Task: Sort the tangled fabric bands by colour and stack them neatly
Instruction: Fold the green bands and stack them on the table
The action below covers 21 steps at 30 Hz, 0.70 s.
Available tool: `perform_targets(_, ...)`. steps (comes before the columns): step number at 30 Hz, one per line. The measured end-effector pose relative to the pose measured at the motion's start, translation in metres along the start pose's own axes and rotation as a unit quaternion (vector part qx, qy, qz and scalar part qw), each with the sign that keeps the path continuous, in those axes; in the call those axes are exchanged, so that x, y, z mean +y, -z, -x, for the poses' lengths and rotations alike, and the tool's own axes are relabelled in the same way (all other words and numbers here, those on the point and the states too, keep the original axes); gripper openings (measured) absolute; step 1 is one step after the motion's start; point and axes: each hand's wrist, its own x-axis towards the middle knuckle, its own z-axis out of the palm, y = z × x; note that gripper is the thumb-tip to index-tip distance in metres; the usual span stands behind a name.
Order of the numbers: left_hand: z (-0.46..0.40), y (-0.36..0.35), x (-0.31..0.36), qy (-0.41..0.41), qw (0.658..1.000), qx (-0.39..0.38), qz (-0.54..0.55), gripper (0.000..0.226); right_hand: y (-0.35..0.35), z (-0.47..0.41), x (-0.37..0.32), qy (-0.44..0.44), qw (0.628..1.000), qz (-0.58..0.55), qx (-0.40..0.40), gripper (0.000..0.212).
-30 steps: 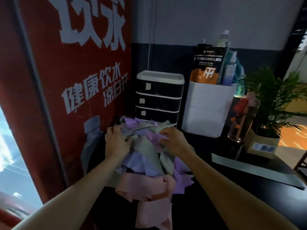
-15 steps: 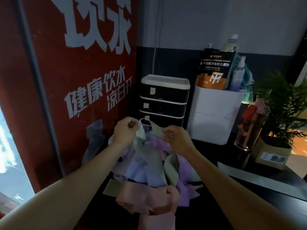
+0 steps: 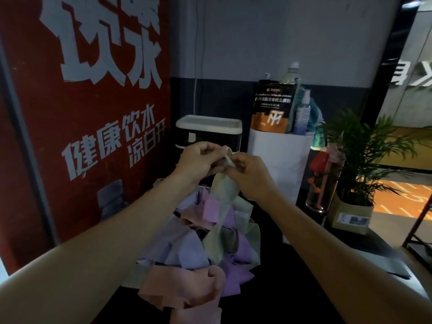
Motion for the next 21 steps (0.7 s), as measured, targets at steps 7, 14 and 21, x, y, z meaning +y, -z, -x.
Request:
perform_targets(7,0.013,-0.013,-0.062,-0.037,0.981,-0.01,-0.188,0.016,0.042,0.01,0.028,-0.066,0.994,0.053,0.067,0.016)
perform_targets(14,0.013,-0.025,-0.078,-0.075,0.954,-0.003,-0.289,0.058,0.061,0.019,0.037,-0.046,0.997,0.045,0.045,0.016)
perform_targets(21,-0.009,-0.037,-0.08,-0.084,0.944,-0.025,-0.318,0.014,0.082,0.009,0.007,-0.008,0.995,-0.054,0.078,0.017)
